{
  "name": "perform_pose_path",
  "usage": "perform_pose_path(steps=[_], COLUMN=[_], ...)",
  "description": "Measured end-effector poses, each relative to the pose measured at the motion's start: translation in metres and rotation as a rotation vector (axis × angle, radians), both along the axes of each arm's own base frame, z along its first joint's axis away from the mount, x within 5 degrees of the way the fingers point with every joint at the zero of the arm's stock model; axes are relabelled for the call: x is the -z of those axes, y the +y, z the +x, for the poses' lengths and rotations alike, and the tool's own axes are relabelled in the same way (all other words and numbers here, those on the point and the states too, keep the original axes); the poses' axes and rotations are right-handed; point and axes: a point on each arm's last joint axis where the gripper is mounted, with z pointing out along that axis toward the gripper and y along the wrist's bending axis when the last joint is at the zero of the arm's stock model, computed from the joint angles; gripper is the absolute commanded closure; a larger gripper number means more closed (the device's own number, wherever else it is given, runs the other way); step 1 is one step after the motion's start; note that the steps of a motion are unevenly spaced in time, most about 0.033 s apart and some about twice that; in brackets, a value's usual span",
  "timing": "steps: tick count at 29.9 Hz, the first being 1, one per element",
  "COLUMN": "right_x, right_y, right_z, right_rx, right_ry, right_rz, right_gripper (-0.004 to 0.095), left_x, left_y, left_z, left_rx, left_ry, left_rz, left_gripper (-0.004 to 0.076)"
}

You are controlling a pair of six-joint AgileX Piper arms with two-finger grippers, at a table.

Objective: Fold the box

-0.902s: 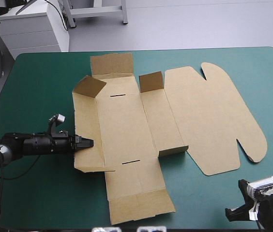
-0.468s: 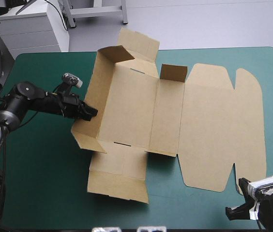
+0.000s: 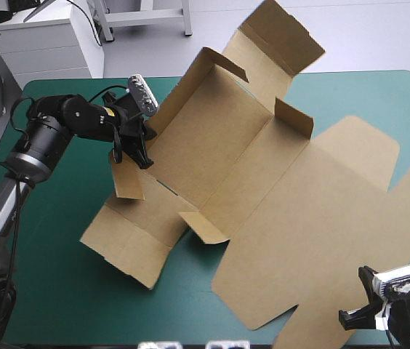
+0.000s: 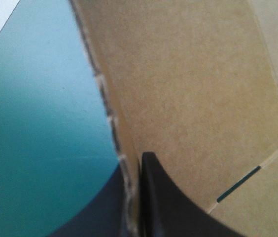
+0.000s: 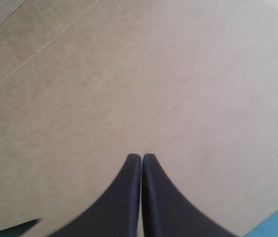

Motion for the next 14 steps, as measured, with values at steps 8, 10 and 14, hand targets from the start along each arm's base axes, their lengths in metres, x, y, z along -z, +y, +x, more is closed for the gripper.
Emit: perform_pose_path(steps=[8,10,14], right_x=[0.000,-0.001,-0.002], right_y=[0.000,0.000,0.000], right_z=[0.000,0.001,0.001], right_rx=[0.001,0.003,0.007], right_ry=[-0.005,-0.011,-0.027], right_rz=[0.000,0.001,0.003], right_gripper=[0.0912,0.0912,0.0912], left_x=[-0.004,-0.005,-0.009], left_y=[-0.033,-0.044,-0.065], left_z=[-0.006,-0.009,-0.018], left_rx=[0.109,0.146,0.196], left_ry=[-0.179,-0.236,-0.334], left_rz=[0.192,0.253,0.327], left_gripper=[0.0731,0.0731,0.0731])
